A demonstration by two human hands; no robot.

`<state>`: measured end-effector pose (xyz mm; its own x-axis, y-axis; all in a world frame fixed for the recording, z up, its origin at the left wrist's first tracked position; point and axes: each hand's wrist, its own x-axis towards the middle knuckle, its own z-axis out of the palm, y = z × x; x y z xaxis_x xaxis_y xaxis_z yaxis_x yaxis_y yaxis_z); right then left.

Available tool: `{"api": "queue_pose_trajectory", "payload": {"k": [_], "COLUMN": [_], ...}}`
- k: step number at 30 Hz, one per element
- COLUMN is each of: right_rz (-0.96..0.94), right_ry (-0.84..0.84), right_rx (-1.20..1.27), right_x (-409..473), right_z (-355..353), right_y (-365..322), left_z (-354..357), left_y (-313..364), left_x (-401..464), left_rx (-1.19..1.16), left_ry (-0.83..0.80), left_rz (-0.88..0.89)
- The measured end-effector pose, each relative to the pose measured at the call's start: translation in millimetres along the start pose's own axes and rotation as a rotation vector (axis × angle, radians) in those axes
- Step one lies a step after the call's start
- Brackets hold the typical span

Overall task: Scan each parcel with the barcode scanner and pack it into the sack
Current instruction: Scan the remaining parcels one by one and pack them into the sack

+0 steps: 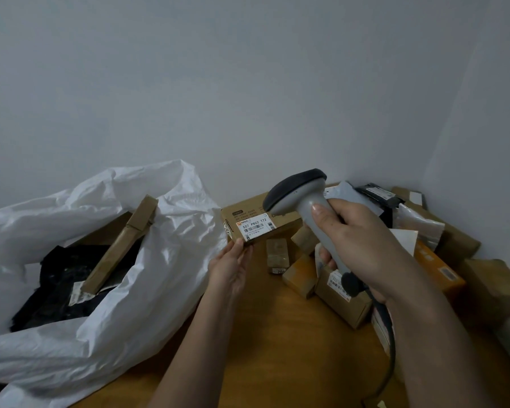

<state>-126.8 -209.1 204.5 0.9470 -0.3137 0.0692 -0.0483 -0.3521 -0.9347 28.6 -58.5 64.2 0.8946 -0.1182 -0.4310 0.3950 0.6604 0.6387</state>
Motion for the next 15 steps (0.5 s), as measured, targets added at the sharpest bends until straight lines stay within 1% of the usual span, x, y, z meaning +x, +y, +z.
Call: {"api": "queue_pose_trajectory", "payload": {"k": [3, 7, 12, 15], "right_rz": [-0.007, 0.01, 0.03, 0.025], "right_ry": [0.051, 0.127, 0.117, 0.071], "right_rx": [0.08, 0.201, 0.283, 0.273], "right_x": [5, 15, 28, 34], "right_z": [7, 19, 41, 56], "right_y": [-2, -7, -13, -14], "left_z": [4, 17, 21, 14], "left_y": [13, 38, 76, 99], "left_x": [-10, -31, -52, -54], "left_rx": [0.003, -0.042, -0.076, -0.157], "left_ry": [-0.041, -0.045, 0.053, 0.151], "left_rz": [0.069, 0.239, 0.621, 0.765]}}
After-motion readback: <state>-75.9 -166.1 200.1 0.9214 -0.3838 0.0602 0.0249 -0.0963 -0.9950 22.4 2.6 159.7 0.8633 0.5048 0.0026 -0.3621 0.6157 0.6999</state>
